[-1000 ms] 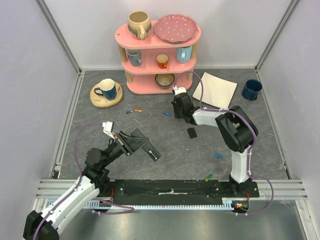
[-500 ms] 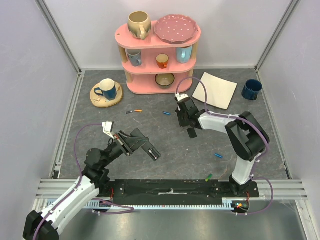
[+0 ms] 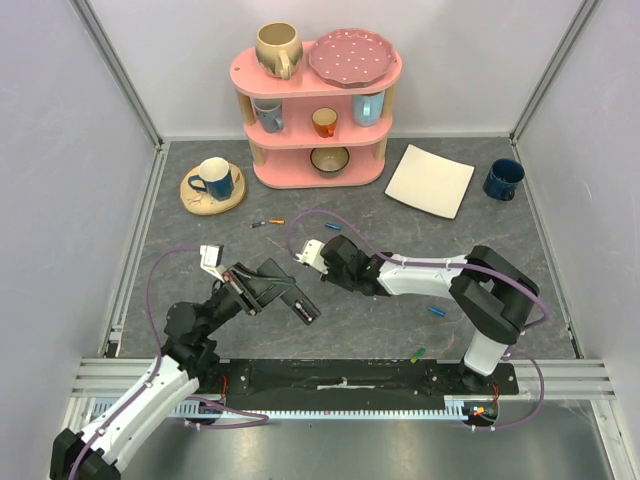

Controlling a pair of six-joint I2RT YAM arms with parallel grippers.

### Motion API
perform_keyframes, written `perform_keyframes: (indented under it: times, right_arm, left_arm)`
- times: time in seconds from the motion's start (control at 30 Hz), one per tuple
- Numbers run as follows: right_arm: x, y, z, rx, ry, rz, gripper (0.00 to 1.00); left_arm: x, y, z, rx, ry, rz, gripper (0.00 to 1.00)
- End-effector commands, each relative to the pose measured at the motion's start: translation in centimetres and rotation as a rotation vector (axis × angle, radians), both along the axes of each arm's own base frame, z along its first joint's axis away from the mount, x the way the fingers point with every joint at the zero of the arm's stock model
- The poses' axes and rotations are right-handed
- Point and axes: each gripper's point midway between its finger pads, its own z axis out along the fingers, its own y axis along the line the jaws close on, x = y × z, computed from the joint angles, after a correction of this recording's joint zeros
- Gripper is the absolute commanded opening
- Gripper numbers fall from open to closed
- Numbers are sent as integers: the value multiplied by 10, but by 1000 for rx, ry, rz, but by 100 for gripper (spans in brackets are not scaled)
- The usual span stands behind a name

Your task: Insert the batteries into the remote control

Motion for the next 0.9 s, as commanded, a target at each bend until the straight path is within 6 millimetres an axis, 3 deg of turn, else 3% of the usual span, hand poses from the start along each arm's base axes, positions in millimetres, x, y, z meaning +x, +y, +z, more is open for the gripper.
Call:
perform_keyframes:
  times: [0.0, 0.2, 0.37, 0.5, 0.6, 0.87]
  right_arm:
    - [18, -2, 15, -44, -81, 117, 0]
    - [20, 6, 7, 41, -5, 169, 0]
    - [24, 2, -7, 68, 92, 150, 1]
    - [27, 2, -8, 81, 110, 136, 18]
    - [27, 2, -9, 82, 116, 127, 24]
    - [26, -1, -5, 80, 113, 119, 33]
  left_arm:
    - [-10, 2, -11, -23, -21, -30, 2]
    - [-17, 5, -8, -35, -32, -41, 2]
    - [-18, 9, -4, -42, -45, -20, 2]
    - [-17, 9, -8, -34, -33, -15, 2]
    - [-17, 9, -12, -32, -19, -17, 2]
    - [-16, 10, -10, -33, -19, -11, 2]
